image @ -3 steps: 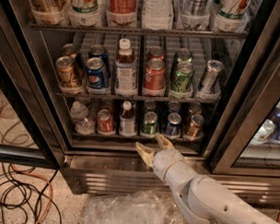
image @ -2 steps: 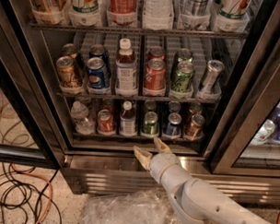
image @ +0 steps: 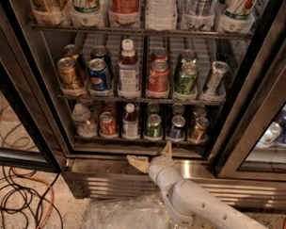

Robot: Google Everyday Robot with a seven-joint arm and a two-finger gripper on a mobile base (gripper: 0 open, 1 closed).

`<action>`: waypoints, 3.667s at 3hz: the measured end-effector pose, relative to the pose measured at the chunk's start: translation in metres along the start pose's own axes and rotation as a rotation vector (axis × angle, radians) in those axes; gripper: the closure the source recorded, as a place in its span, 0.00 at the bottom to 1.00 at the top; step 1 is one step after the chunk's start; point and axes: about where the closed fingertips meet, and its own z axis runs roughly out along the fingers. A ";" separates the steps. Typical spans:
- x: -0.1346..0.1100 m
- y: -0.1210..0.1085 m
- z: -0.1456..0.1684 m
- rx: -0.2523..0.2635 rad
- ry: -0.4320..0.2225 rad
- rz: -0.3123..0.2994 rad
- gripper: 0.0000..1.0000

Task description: Pick green can from bottom shelf of fridge

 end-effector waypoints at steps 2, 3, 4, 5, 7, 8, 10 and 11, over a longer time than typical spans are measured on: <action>-0.005 0.001 0.011 -0.003 -0.033 0.000 0.31; -0.019 0.001 0.031 -0.015 -0.085 -0.015 0.18; -0.021 -0.002 0.033 -0.010 -0.091 -0.018 0.01; -0.021 -0.002 0.033 -0.010 -0.091 -0.018 0.00; -0.028 -0.005 0.063 -0.049 -0.120 -0.091 0.07; -0.044 -0.021 0.091 -0.057 -0.156 -0.132 0.00; -0.045 -0.026 0.098 -0.068 -0.159 -0.158 0.10; -0.046 -0.034 0.108 -0.067 -0.167 -0.187 0.10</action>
Offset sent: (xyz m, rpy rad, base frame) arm 0.0241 0.0114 0.0085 0.0287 -0.0751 0.0121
